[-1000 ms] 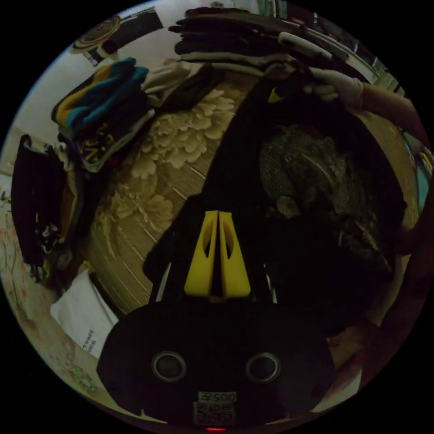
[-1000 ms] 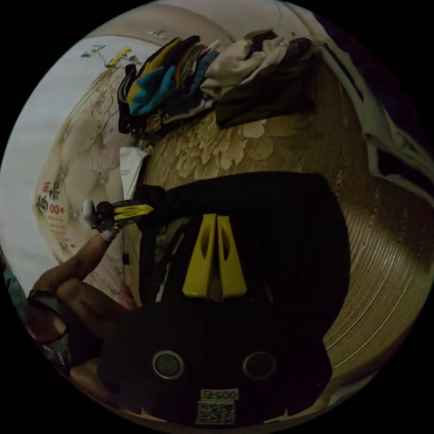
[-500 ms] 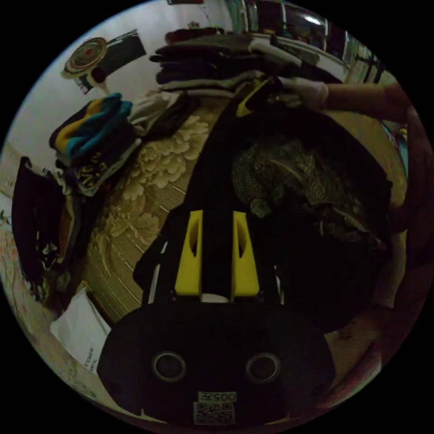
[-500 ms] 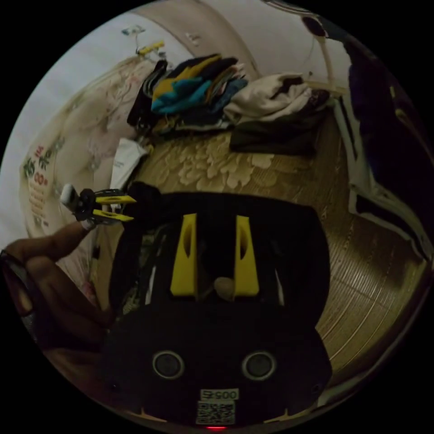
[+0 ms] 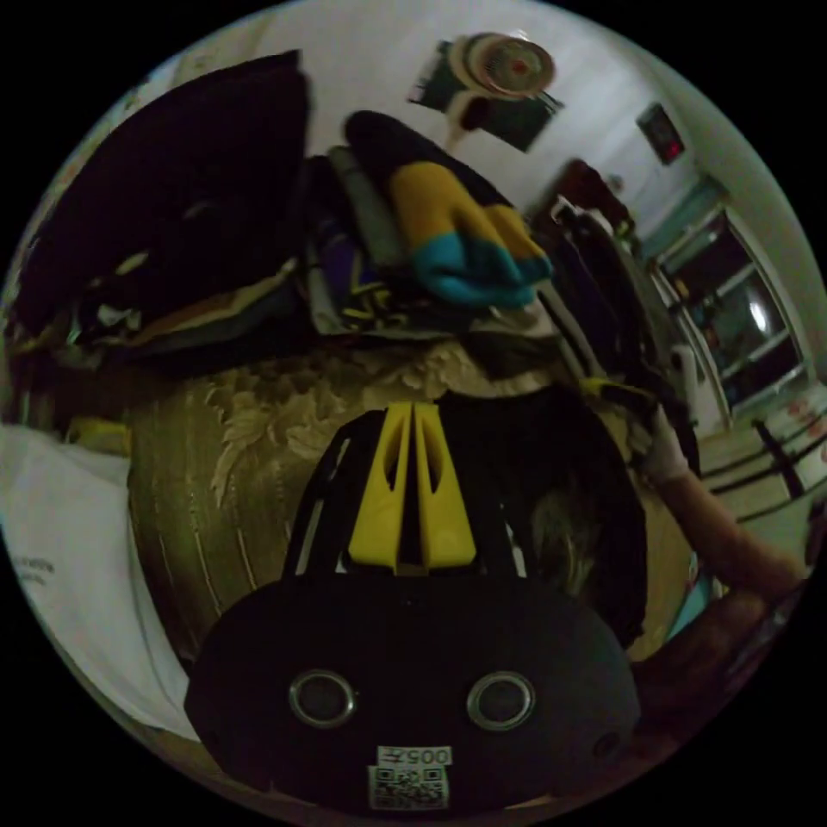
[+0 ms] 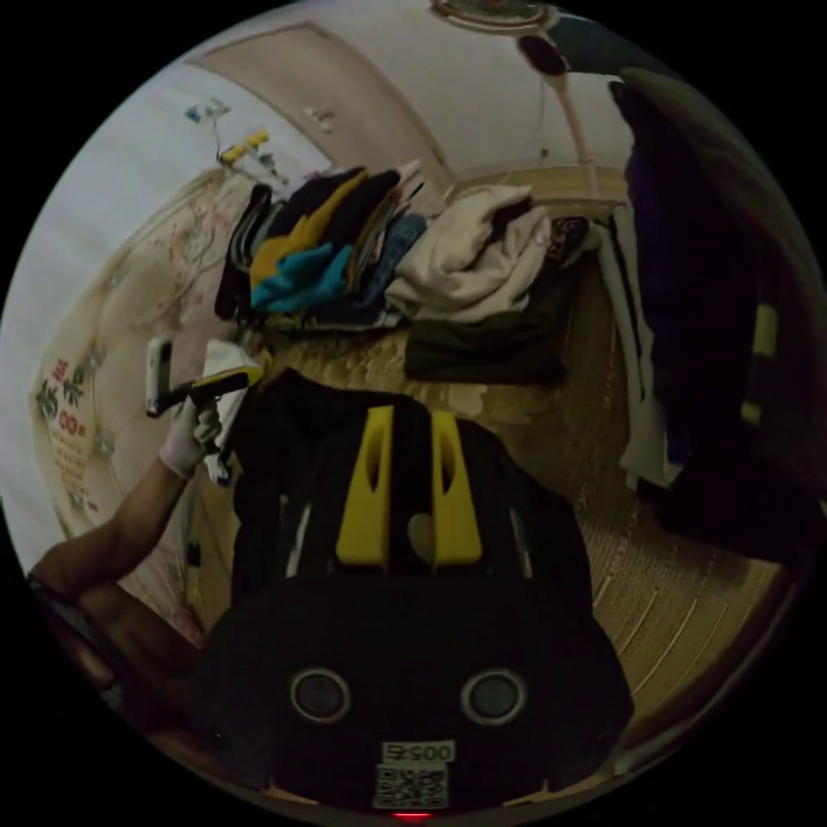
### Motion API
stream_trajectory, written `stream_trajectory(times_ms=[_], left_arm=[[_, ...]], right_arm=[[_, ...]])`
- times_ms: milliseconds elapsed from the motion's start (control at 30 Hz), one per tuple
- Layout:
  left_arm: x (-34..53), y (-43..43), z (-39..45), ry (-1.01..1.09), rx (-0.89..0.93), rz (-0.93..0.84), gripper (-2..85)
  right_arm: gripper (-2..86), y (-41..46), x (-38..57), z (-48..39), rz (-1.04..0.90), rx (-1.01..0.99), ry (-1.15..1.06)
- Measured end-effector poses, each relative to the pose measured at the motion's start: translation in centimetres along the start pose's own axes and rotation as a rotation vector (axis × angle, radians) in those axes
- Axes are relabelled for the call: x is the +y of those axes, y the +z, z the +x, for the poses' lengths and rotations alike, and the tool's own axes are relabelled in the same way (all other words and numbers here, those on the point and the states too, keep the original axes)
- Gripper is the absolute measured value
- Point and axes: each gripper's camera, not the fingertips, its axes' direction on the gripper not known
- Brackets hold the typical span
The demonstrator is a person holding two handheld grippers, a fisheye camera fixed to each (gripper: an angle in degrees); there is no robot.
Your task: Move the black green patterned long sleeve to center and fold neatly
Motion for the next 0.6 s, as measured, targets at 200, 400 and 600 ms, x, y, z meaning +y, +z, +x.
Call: stream_trajectory(times_ms=[200, 400, 600], left_arm=[[5.9, -2.4, -0.9, 0.04, -0.136, 0.07, -0.6], [14.8, 0.5, 5.4, 0.357, -0.071, -0.161, -0.5], [18.0, 5.8, 5.9, 0.427, -0.232, -0.363, -0.3]], right_arm=[[5.2, 1.1, 2.0, 1.2, 0.041, 0.033, 0.02], [-0.7, 7.2, 7.2, -1.1, -0.208, -0.002, -0.091], [-1.0, 13.6, 8.5, -1.9, -0.285, 0.188, -0.166]])
